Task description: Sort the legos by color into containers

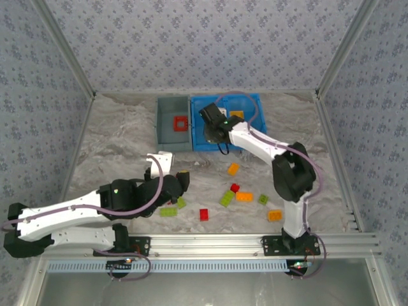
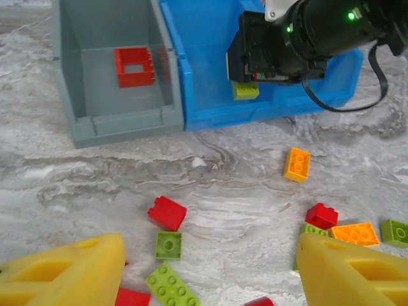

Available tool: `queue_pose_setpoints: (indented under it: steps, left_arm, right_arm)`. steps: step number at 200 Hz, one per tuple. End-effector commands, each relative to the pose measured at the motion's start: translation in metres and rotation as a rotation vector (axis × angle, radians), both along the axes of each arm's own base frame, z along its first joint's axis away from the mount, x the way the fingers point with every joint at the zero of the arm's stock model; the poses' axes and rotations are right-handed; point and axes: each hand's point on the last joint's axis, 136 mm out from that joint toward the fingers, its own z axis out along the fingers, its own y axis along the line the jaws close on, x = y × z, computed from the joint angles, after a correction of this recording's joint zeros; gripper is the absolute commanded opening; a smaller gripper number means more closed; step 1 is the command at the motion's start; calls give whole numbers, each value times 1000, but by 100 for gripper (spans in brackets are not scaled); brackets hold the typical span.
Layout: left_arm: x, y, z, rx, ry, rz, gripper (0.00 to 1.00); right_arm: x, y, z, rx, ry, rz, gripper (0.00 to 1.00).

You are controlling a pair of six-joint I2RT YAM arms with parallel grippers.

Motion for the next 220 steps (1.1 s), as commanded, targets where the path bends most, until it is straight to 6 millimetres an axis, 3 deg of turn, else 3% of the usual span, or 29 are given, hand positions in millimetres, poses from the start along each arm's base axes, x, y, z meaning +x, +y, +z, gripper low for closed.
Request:
queue_pose_setpoints:
  steps: [1,29,49,69,96,135,155,174,187,220]
  left_arm:
    - [-2,26,-12,31,15,76,71]
    - [-5,38,-25,56,51,105,70]
    - [-6,44,-37,61,99,124,70]
    - [-6,51,-55,59,177,156,69]
    - [-4,62,-81,25,310,226,68]
    - [4,61,-112,-59,480,276,67]
    - [10,62,-122,-43,535,292,68]
    - [15,63,-134,-59,604,306,70]
    - [19,63,-142,-82,645,325,70]
    - [30,65,-154,-89,698,382,71]
  right_arm:
    - [11,-3,-14,-55,82,21,22]
    - [20,-2,-36,-57,131,3,26]
    - [25,-1,-38,-52,134,0,32]
    - [28,1,-32,-45,125,7,46]
    - [30,7,-1,-33,70,28,56]
    - [17,6,68,-12,-65,36,56]
    - [-9,2,100,2,-137,50,56]
    - [-46,0,115,34,-187,86,58]
    - [-73,-2,117,57,-208,118,59]
    - [-142,0,94,108,-190,222,60]
